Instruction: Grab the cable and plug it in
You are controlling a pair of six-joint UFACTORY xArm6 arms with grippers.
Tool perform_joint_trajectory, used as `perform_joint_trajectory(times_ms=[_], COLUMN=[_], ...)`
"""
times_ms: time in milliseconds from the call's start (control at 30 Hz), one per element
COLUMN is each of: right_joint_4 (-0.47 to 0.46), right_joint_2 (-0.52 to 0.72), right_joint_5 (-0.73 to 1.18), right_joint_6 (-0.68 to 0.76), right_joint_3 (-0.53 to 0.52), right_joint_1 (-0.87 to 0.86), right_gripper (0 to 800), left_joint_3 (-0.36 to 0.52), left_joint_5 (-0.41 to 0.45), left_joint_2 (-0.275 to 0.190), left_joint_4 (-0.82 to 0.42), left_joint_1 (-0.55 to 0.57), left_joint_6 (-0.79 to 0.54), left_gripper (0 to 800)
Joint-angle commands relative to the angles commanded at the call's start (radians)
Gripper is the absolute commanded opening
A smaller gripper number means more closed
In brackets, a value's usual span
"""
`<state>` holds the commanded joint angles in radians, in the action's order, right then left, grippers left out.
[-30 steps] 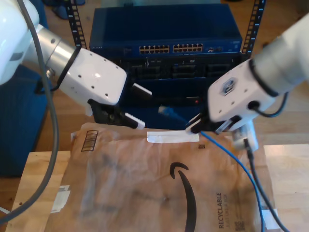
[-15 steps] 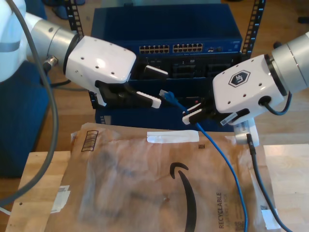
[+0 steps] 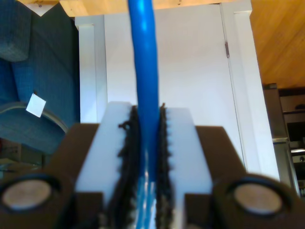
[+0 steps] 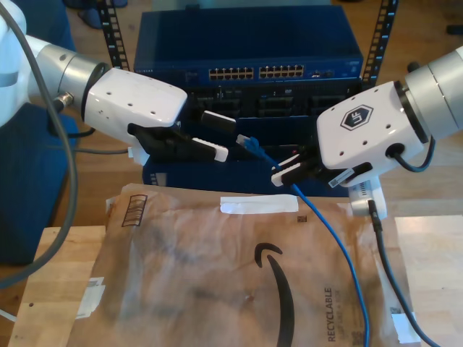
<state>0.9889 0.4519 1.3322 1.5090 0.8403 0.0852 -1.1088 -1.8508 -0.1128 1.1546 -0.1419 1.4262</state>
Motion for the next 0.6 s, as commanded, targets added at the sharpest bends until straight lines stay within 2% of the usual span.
perform_joint_trajectory(times_ms=[267, 600], right_joint_4=[0.0, 0.0], right_joint_2=[-0.003, -0.02], right_joint_5=[0.0, -0.005], right_joint_6=[0.0, 0.0], right_joint_3=[-0.003, 0.011], right_joint_1=[0.002, 0.006], right_gripper=[16, 17], left_joint_3=[0.003, 0.025], left_joint_5=[-0.002, 0.008], left_joint_2=[0.002, -0.002], left_joint_4=[-0.002, -0.002], left_joint_1=[0.006, 0.006], left_joint_6=[-0.003, -0.018], left_gripper=[637, 518])
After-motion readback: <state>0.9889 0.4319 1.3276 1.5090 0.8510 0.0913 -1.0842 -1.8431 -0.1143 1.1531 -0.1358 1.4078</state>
